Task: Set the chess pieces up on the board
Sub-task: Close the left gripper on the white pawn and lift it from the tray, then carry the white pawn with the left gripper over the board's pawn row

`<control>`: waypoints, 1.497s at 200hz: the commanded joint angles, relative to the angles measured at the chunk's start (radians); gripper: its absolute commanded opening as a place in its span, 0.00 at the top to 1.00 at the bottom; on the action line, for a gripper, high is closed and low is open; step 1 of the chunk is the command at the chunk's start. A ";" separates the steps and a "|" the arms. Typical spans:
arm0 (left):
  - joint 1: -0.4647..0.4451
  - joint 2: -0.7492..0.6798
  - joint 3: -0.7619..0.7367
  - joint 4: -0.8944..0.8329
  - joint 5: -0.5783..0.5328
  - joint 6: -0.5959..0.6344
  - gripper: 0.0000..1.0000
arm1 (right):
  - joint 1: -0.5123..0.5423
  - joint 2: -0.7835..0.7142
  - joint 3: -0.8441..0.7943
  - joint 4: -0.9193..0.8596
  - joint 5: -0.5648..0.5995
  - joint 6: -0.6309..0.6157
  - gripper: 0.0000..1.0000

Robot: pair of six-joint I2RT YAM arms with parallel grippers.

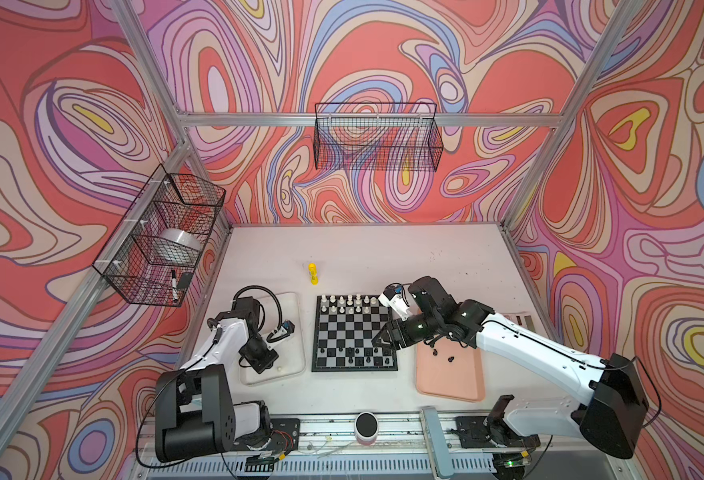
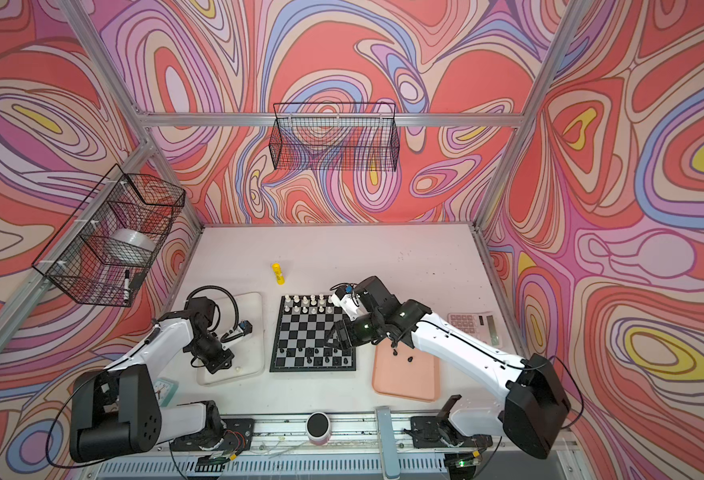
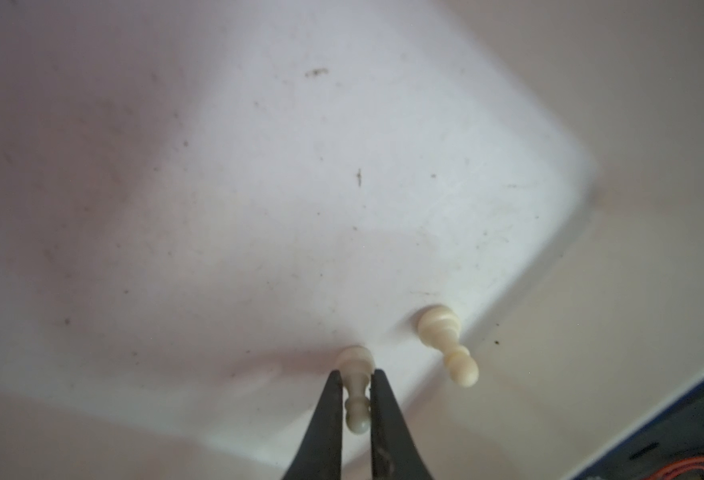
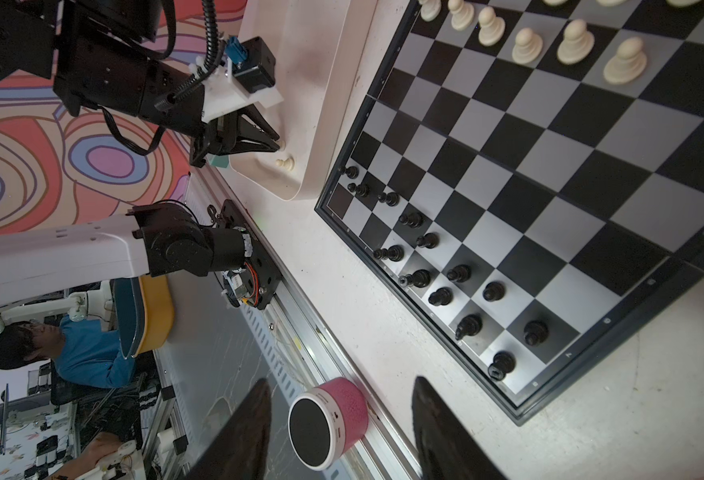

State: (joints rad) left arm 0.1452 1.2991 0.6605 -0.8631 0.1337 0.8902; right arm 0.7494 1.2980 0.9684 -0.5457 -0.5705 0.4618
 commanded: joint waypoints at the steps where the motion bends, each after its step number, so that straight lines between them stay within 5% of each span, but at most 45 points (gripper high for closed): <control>1: 0.007 -0.020 -0.009 -0.010 -0.004 0.029 0.88 | 0.001 -0.017 -0.015 0.011 0.013 0.002 0.44; 75: 0.007 -0.029 0.041 -0.048 0.002 0.009 0.92 | 0.001 -0.017 -0.023 0.019 0.018 0.003 0.45; 173: -0.009 0.050 0.285 -0.134 0.078 -0.064 0.91 | 0.000 0.001 -0.024 0.031 0.032 0.004 0.45; 234: -0.174 0.109 0.401 -0.131 0.070 -0.139 0.90 | 0.001 0.010 -0.035 0.011 0.064 0.002 0.45; 299: -0.439 0.306 0.703 -0.138 0.047 -0.245 0.90 | -0.001 -0.013 -0.047 -0.037 0.180 -0.013 0.45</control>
State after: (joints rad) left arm -0.2173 1.5421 1.2678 -0.9695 0.1814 0.6922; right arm 0.7490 1.3064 0.9356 -0.5568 -0.4599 0.4622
